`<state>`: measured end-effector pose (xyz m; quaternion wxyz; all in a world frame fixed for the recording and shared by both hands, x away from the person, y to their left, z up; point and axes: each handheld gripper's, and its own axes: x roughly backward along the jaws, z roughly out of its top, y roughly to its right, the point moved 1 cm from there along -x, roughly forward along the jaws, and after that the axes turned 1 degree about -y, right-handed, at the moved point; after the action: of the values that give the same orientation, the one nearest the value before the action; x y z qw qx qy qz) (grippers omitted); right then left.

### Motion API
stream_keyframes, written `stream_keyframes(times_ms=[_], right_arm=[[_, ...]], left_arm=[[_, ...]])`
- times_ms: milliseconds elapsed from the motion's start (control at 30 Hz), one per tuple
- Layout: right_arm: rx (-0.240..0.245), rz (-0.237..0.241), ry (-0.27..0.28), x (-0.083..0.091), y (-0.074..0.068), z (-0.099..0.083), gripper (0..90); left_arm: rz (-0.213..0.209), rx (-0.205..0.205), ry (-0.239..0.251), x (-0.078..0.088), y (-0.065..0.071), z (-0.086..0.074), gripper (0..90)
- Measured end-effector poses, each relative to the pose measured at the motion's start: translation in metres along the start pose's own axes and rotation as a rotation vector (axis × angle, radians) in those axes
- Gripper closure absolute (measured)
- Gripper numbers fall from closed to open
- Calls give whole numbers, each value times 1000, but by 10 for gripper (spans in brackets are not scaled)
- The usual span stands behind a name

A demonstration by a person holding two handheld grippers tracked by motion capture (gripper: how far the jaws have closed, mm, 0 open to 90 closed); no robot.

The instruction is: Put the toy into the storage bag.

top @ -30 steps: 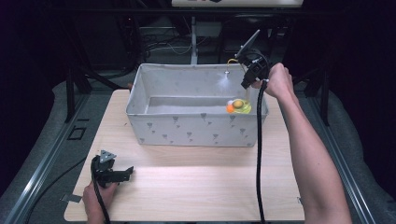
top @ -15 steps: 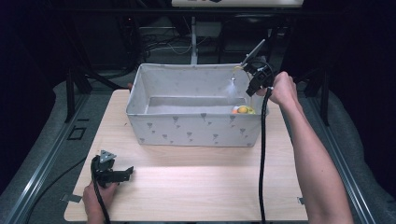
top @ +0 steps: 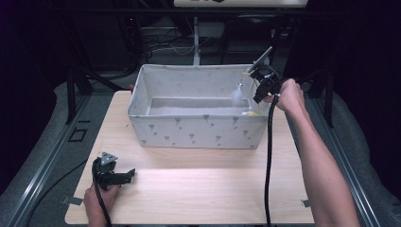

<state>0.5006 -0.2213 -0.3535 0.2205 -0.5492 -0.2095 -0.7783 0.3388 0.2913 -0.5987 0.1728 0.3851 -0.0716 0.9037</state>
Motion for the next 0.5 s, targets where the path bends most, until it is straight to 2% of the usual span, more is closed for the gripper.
stream_keyframes(times_ms=[500], right_arm=[[-27, 27, -30, -21, 5, -14, 880]], left_arm=[[1, 0, 0, 0, 0, 0, 6]])
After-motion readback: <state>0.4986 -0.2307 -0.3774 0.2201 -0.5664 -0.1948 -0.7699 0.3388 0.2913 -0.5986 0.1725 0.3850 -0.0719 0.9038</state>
